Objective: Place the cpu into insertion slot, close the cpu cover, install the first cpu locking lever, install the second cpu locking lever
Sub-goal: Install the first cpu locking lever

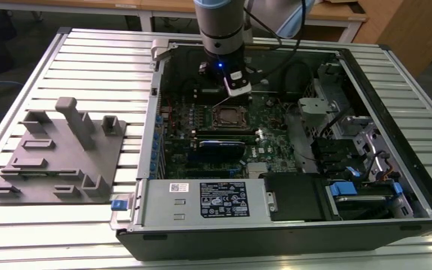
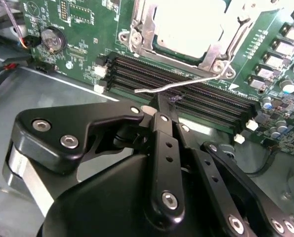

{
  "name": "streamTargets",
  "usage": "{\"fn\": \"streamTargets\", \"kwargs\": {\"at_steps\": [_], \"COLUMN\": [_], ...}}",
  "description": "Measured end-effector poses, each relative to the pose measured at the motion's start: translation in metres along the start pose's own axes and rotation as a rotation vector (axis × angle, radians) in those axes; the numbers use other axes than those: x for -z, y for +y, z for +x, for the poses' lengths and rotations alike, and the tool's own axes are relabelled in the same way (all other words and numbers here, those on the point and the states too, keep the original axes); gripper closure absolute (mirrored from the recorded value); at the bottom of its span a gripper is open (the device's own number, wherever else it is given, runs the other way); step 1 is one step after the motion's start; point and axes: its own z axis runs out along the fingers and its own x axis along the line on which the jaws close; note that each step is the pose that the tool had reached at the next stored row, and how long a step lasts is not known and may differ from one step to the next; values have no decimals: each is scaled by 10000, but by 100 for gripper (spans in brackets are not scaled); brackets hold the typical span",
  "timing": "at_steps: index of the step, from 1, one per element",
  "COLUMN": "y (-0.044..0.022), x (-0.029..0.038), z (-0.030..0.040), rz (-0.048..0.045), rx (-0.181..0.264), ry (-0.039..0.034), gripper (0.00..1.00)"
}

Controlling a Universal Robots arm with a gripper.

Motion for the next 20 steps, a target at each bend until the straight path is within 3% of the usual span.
{"fn": "streamTargets", "kwargs": {"at_steps": [10, 20], "y": [14, 2], "x": [72, 84], "z": [23, 18], "rz": [-22, 28], "rx": [-4, -308], "ry": [-83, -200], "gripper": [90, 90]}}
